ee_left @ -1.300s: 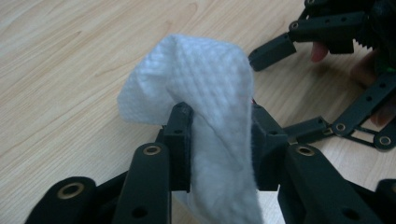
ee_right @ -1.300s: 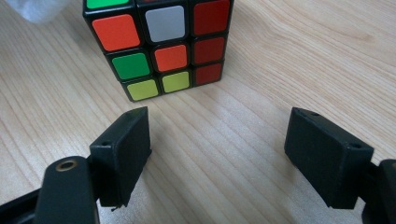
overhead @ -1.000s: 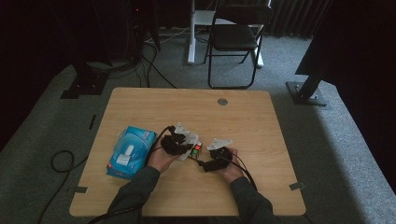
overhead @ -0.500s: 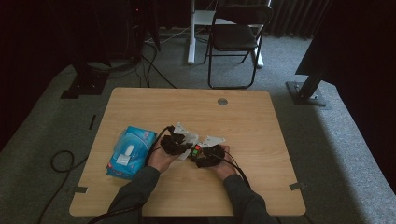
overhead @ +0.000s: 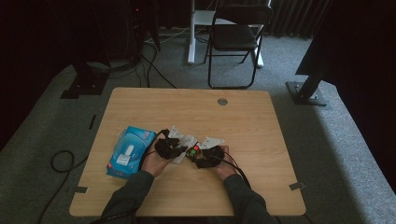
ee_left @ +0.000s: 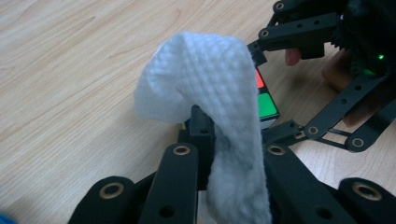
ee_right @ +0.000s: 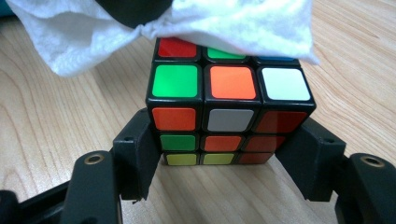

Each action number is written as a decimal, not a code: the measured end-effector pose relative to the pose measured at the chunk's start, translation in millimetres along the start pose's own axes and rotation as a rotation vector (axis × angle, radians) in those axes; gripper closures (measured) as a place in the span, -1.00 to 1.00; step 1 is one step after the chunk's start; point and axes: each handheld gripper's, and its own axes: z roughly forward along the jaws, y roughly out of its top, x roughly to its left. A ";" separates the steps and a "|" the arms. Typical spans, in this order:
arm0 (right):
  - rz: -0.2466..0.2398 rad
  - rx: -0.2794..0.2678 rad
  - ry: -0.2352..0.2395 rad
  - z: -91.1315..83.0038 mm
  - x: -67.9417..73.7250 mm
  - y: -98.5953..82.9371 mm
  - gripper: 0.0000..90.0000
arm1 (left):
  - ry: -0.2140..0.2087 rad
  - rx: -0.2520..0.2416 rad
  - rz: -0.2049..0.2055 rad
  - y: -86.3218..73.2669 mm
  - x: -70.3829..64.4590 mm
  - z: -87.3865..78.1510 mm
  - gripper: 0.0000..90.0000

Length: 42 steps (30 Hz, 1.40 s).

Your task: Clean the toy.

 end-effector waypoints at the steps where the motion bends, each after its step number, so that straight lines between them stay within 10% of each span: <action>1: 0.000 0.000 0.000 0.0 0.0 0.0 -0.24 | 0.001 -0.001 -0.001 0.1 0.6 0.0 0.84; 21: -0.016 0.004 0.003 -0.8 2.3 -0.5 -0.24 | -0.020 -0.021 0.000 29.2 -3.5 27.9 0.84; 36: -0.020 0.003 0.004 -0.9 3.4 -0.5 -0.24 | -0.086 -0.020 0.031 12.5 -11.2 13.7 0.84; 42: -0.023 0.003 0.009 -1.1 3.0 -0.7 -0.24 | -0.051 -0.031 -0.004 3.2 1.8 5.1 0.84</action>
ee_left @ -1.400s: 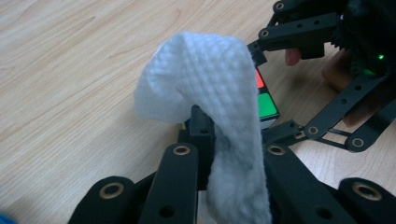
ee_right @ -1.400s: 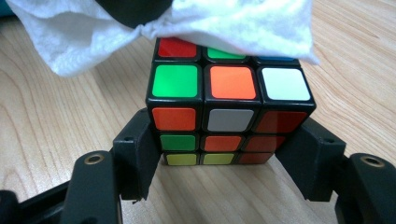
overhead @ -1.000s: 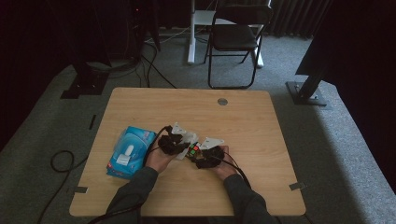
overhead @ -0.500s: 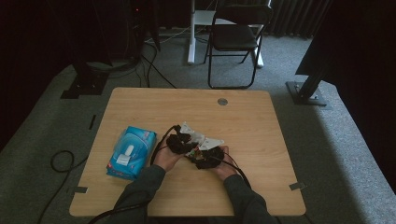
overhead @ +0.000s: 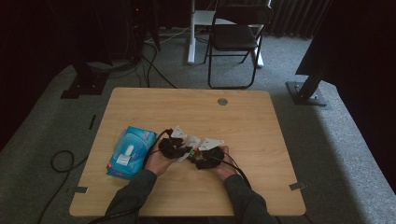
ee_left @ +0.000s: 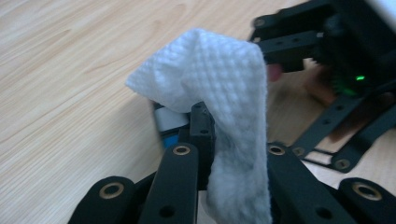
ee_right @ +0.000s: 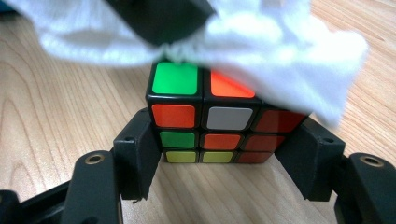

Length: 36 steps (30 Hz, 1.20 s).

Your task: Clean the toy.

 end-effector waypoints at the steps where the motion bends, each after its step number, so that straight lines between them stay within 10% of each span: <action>1: 0.000 -0.001 0.002 -0.1 -0.2 -0.1 -0.24 | 0.009 -0.007 -0.017 -1.3 2.7 -1.0 0.84; 10: -0.024 0.005 0.026 -4.2 -2.9 -2.4 -0.24 | 0.100 0.007 -0.083 -11.4 17.5 -0.8 0.84; 36: 0.058 -0.063 -0.003 -30.6 -15.8 9.3 -0.44 | -0.040 -0.007 -0.116 -31.0 -2.7 13.0 0.84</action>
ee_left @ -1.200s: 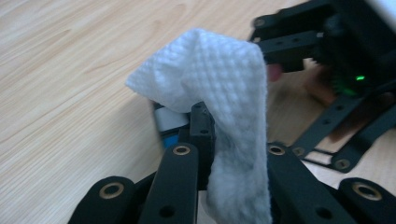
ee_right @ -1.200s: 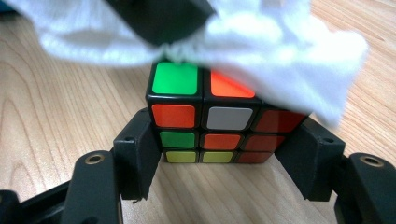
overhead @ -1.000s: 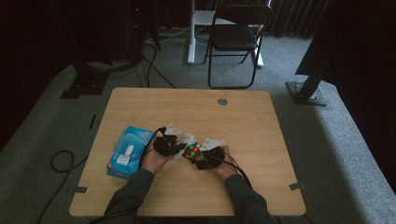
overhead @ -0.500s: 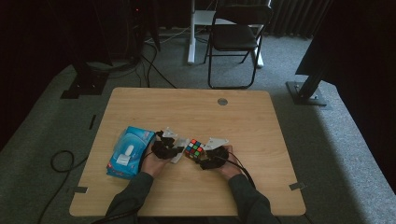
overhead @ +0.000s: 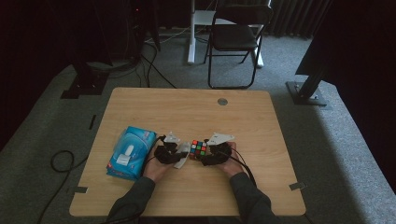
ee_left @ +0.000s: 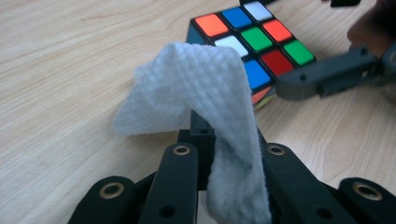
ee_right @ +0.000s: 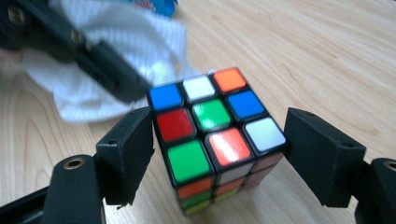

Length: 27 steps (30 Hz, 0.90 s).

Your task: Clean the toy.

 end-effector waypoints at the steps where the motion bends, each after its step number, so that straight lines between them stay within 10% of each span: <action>1: 0.008 -0.003 0.001 -1.1 -1.0 0.3 -0.44 | -0.003 0.001 0.003 -0.4 -1.0 0.6 0.84; 11: 0.090 -0.078 -0.011 -19.7 -9.1 -2.5 -0.29 | -0.013 0.004 0.007 -1.1 -4.8 3.9 0.84; 27: 0.217 -0.006 -0.055 -22.4 -20.2 -3.4 0.04 | -0.038 -0.027 0.014 4.0 -9.1 6.2 0.84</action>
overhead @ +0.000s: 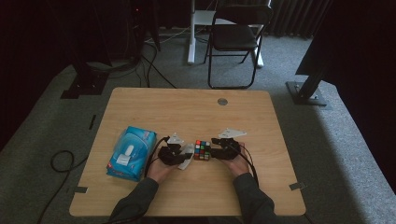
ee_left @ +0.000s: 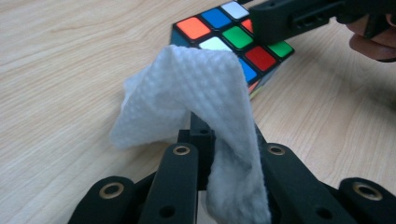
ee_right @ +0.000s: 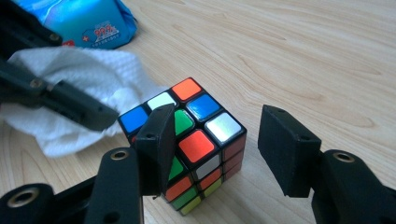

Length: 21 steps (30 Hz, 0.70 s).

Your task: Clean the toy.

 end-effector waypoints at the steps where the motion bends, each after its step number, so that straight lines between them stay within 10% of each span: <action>1: 0.000 0.000 0.000 0.0 0.0 0.0 0.04 | -0.002 0.001 0.001 -0.1 -0.9 1.2 0.84; 21: 0.025 0.008 0.086 1.5 0.2 0.6 0.44 | -0.002 -0.075 0.000 11.1 5.5 -12.7 0.84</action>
